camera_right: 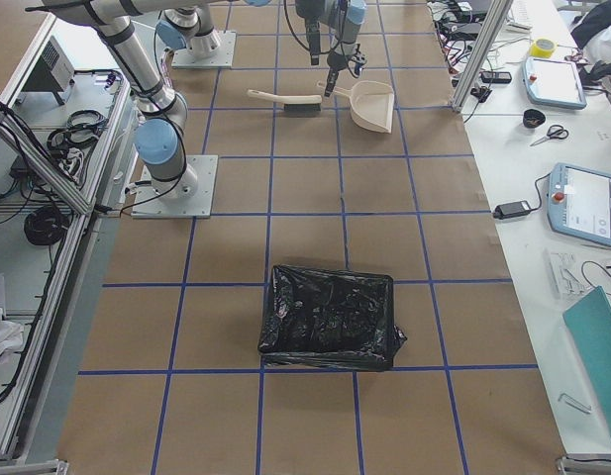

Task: Sweep and dump trash in nearest bin
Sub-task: 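Lower the dustpan onto the table beyond the brush and open the left gripper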

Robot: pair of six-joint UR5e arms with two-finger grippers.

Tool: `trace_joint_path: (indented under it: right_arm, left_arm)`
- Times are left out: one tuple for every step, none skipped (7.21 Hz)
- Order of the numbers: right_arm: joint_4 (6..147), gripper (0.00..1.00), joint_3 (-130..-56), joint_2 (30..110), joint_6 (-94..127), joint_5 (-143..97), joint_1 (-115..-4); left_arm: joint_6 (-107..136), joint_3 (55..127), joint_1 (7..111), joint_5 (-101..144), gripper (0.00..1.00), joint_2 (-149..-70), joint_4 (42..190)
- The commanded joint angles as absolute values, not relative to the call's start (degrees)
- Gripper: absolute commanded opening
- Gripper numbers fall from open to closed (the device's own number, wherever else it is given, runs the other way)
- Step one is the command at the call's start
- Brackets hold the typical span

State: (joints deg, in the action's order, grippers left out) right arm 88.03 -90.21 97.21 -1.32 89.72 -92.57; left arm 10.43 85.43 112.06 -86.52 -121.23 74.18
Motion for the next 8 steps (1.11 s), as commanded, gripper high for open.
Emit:
trace_joint_path:
  right_arm:
    - [88.24, 1.00, -90.26, 97.29, -1.41, 89.21, -92.64]
    - [88.16, 1.00, -90.26, 97.29, -1.41, 89.73, -92.55]
    - [88.07, 1.00, -90.26, 97.29, -1.41, 89.74, -92.55]
    - [88.07, 1.00, -90.26, 97.29, -1.41, 89.30, -92.64]
    - [87.98, 1.00, -90.18, 97.38, -1.32, 89.30, -92.64]
    - [87.98, 1.00, -90.26, 97.38, -1.41, 89.47, -92.64]
    - [87.89, 1.00, -90.18, 97.38, -1.41, 89.30, -92.64]
    - [87.89, 1.00, -90.26, 97.38, -1.41, 89.30, -92.64]
  left_arm:
    - [11.07, 85.34, 112.06, -86.48, 0.00, -121.38, 74.18]
    - [11.68, 85.34, 112.06, -86.40, 0.00, -121.38, 74.18]
    - [13.26, 85.43, 112.06, -86.40, 0.00, -121.46, 74.18]
    - [13.36, 85.43, 112.06, -86.31, 0.00, -121.38, 74.18]
    - [13.53, 85.43, 112.06, -86.13, 0.00, -121.46, 74.18]
    - [16.15, 85.34, 112.06, -83.17, 0.25, -121.38, 74.18]
    - [18.35, 85.34, 112.06, -82.71, 0.68, -121.38, 74.09]
    - [18.98, 85.34, 112.06, -82.71, 0.92, -121.29, 74.09]
